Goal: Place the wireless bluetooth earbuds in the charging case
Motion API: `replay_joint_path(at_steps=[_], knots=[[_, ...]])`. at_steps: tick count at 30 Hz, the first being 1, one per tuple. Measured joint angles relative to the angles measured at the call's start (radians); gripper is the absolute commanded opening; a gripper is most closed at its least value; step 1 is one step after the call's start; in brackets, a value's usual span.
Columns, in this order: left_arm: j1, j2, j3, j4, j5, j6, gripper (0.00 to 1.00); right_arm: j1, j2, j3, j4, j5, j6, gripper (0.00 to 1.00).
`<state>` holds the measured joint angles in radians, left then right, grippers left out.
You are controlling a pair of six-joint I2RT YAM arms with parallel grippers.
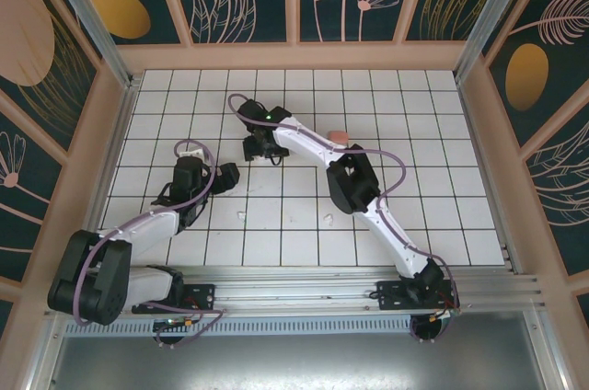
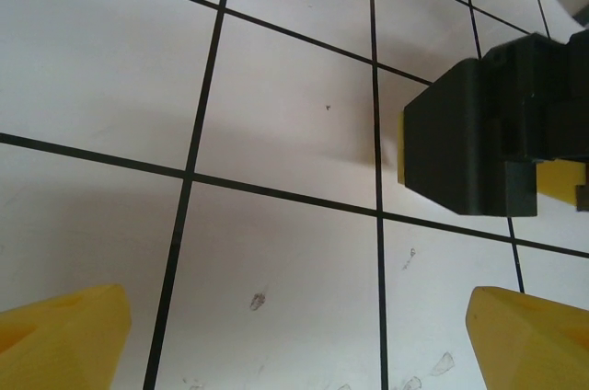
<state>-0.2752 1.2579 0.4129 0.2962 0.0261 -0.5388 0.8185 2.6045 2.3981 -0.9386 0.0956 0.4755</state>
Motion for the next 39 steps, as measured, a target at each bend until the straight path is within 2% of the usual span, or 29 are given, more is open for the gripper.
replay_joint_path(at_steps=[11, 18, 27, 33, 39], knots=[[0.000, 0.006, 0.006, 0.008, 0.032, 0.023, 0.91, -0.001, -0.015, -0.035, 0.016, 0.017, -0.008, 0.62], [0.001, -0.028, 0.004, 0.085, 0.140, 0.043, 0.88, -0.017, -0.144, -0.244, 0.136, -0.034, 0.026, 0.59], [-0.021, -0.075, -0.112, 0.466, 0.366, 0.010, 0.80, -0.069, -0.478, -0.464, 0.264, -0.097, 0.093, 0.58], [-0.137, -0.051, -0.083, 0.689, 0.411, 0.017, 0.81, -0.077, -0.689, -0.581, 0.357, -0.142, 0.137, 0.58], [-0.160, 0.092, -0.028, 0.979, 0.436, -0.033, 0.77, -0.079, -0.827, -0.713, 0.407, -0.176, 0.175, 0.58]])
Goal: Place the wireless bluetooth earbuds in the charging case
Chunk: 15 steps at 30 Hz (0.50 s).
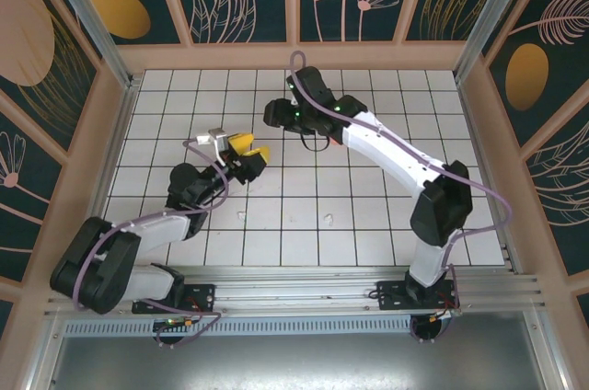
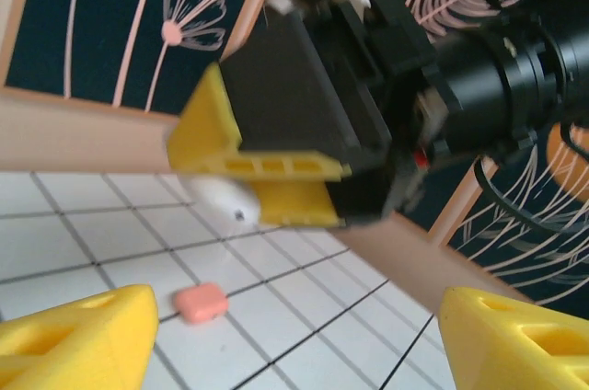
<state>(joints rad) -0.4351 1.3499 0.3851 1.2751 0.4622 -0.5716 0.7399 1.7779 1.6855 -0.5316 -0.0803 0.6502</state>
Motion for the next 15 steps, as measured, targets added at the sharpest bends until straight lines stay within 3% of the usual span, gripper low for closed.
replay_joint_path(at_steps=[7, 15], knots=[[-0.039, 0.129, 0.148, 0.126, 0.003, -0.030, 0.70, 0.000, -0.141, -0.124, 0.053, -0.008, 0.046, 0.57], [-0.084, 0.232, 0.208, 0.165, -0.016, -0.036, 0.61, -0.009, -0.200, -0.144, 0.081, 0.000, 0.067, 0.57]])
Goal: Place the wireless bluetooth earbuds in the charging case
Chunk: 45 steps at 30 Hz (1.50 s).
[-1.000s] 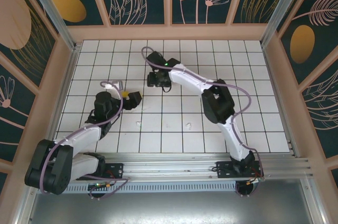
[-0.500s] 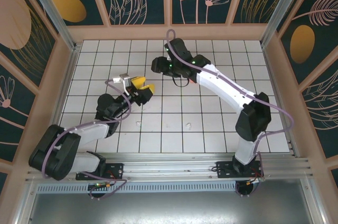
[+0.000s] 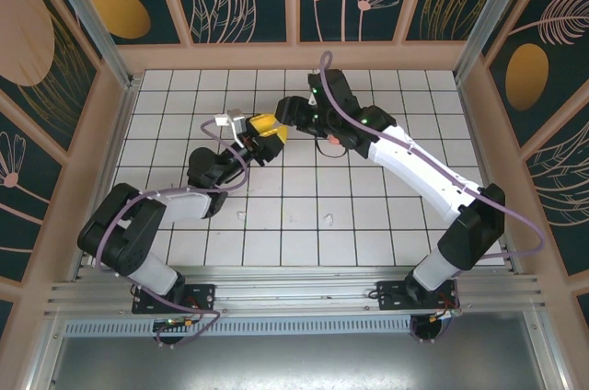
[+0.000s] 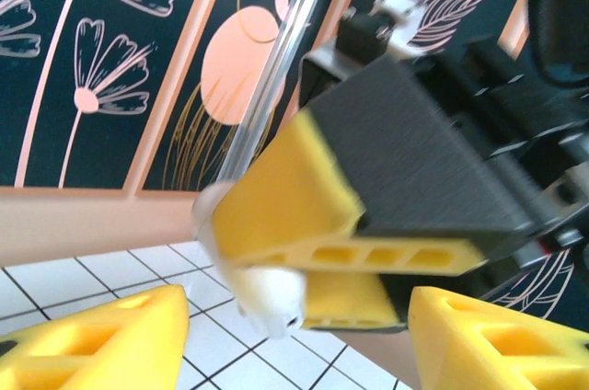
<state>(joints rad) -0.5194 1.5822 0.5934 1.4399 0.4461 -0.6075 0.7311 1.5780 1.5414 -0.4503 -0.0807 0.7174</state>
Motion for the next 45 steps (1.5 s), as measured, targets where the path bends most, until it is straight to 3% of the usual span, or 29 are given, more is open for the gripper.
replay_joint_path(at_steps=[18, 26, 30, 33, 39, 45], knots=[[-0.019, 0.150, 0.120, 0.047, -0.023, -0.079, 0.32, -0.003, -0.005, -0.025, 0.031, 0.003, 0.022, 0.57], [-0.021, 0.166, 0.121, 0.078, -0.028, -0.106, 0.29, -0.005, -0.005, -0.028, 0.038, 0.005, 0.027, 0.58], [-0.021, 0.181, 0.129, 0.097, -0.031, -0.121, 0.22, -0.007, -0.005, -0.033, 0.052, 0.008, 0.038, 0.59], [-0.023, 0.197, 0.138, 0.114, -0.031, -0.137, 0.16, -0.011, -0.005, -0.035, 0.056, 0.010, 0.047, 0.63], [-0.023, 0.201, 0.139, 0.128, -0.036, -0.183, 0.14, -0.010, -0.034, -0.063, 0.065, 0.000, 0.040, 0.73], [-0.022, 0.195, 0.132, 0.129, -0.043, -0.219, 0.13, -0.034, -0.131, -0.120, 0.089, 0.001, 0.005, 0.73]])
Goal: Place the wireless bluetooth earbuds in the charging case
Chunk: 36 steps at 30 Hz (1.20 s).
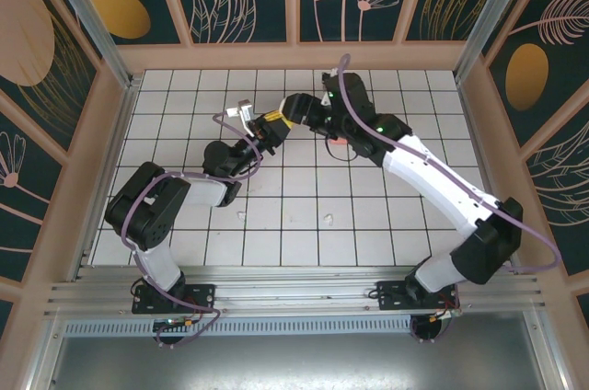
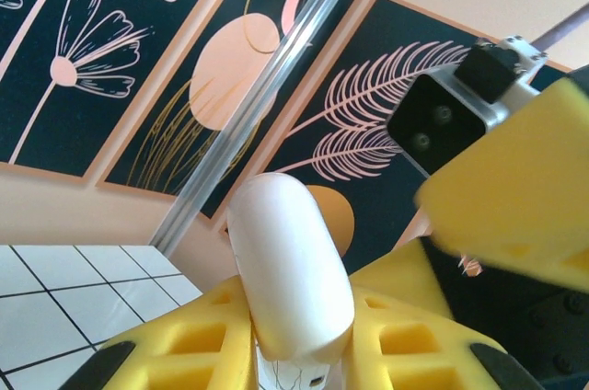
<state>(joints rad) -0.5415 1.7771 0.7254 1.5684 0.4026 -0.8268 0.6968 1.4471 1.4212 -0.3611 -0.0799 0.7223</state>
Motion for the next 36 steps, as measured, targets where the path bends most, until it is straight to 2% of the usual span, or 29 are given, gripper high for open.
replay_joint_path(at_steps=[4, 10, 17, 23, 30, 36], knots=[[0.000, -0.052, -0.016, -0.024, -0.007, -0.023, 0.11, -0.043, -0.129, -0.103, 0.082, -0.013, -0.024, 0.62], [0.000, -0.169, -0.011, -0.071, 0.002, -0.075, 0.10, -0.137, -0.269, -0.277, 0.302, -0.142, 0.000, 0.62], [0.000, -0.192, 0.000, -0.085, 0.020, -0.182, 0.10, -0.145, -0.254, -0.380, 0.536, -0.321, 0.083, 0.64], [0.000, -0.193, 0.008, -0.084, 0.037, -0.264, 0.09, -0.134, -0.243, -0.403, 0.694, -0.417, 0.132, 0.64], [0.000, -0.220, 0.012, -0.084, 0.052, -0.309, 0.09, -0.119, -0.190, -0.403, 0.752, -0.454, 0.151, 0.61], [0.001, -0.253, 0.012, -0.085, 0.062, -0.324, 0.09, -0.103, -0.129, -0.382, 0.768, -0.494, 0.150, 0.53]])
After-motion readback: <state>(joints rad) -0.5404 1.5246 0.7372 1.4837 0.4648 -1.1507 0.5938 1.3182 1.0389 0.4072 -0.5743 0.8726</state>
